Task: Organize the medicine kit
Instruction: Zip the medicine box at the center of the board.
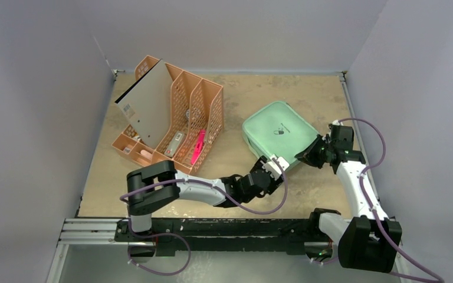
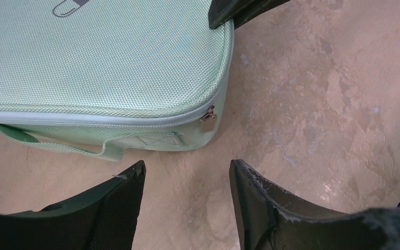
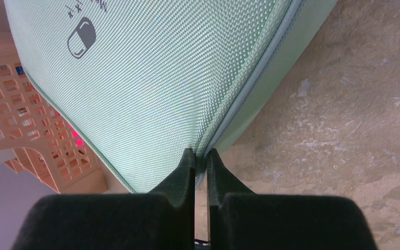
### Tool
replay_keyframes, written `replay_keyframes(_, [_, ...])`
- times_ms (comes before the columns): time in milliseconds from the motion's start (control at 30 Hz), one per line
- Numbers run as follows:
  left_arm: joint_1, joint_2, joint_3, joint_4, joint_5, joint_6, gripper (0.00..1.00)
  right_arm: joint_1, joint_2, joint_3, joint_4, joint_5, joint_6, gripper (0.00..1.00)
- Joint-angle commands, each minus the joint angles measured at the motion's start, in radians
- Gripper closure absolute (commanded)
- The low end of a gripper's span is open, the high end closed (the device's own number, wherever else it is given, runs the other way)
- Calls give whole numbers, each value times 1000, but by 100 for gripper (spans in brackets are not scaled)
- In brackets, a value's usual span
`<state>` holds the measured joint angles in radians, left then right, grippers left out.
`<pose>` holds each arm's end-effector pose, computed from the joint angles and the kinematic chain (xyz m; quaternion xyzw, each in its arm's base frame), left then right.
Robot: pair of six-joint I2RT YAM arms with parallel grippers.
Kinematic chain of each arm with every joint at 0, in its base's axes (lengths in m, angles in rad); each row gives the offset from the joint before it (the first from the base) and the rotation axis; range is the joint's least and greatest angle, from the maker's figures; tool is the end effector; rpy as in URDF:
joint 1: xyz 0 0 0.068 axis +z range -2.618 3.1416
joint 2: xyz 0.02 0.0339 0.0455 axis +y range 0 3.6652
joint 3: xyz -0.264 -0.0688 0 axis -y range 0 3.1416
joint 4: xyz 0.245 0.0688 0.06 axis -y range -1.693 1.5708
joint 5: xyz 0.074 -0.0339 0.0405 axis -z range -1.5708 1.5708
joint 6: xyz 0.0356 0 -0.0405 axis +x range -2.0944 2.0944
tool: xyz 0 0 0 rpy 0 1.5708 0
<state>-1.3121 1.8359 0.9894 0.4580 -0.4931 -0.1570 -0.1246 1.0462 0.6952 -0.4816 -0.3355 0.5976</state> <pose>0.1171 -0.3765 0.1846 0.3257 0.7489 -0.2119 0.5369 0.2107 -0.0146 0.2345 0.2685 0.8815 0.2347 0.3093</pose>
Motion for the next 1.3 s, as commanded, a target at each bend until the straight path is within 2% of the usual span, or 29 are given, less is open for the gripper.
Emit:
replay_keyframes(0, [-17,48,64,74,-63,-48,39,6,-47,1,34,-39,18,100])
replay_keyframes(167, [-22,106,120,85,-88,-44,37,6,-62,-22,42,-40,34,100])
replay_keyframes(467, [-22,226,234,87,-228,-16,36,6,-91,-55,56,-49,54,100])
replay_keyframes(600, [-22,244,242,115,-286,-12,41,6,-88,-60,61,-58,49,100])
replay_keyframes(800, [-22,254,250,188,-313,33,66,7,-94,-83,73,-78,48,100])
replay_keyframes(967, [-24,244,241,207,-312,38,100,6,-87,-92,92,-82,42,100])
replay_keyframes(1000, [-23,238,233,208,-308,34,100,6,-81,-85,88,-83,38,97])
replay_keyframes(1133, [-24,217,206,206,-283,16,100,6,-82,-51,49,-82,47,65])
replay_keyframes(1267, [-24,202,192,209,-260,6,100,9,-146,-72,58,-88,108,39])
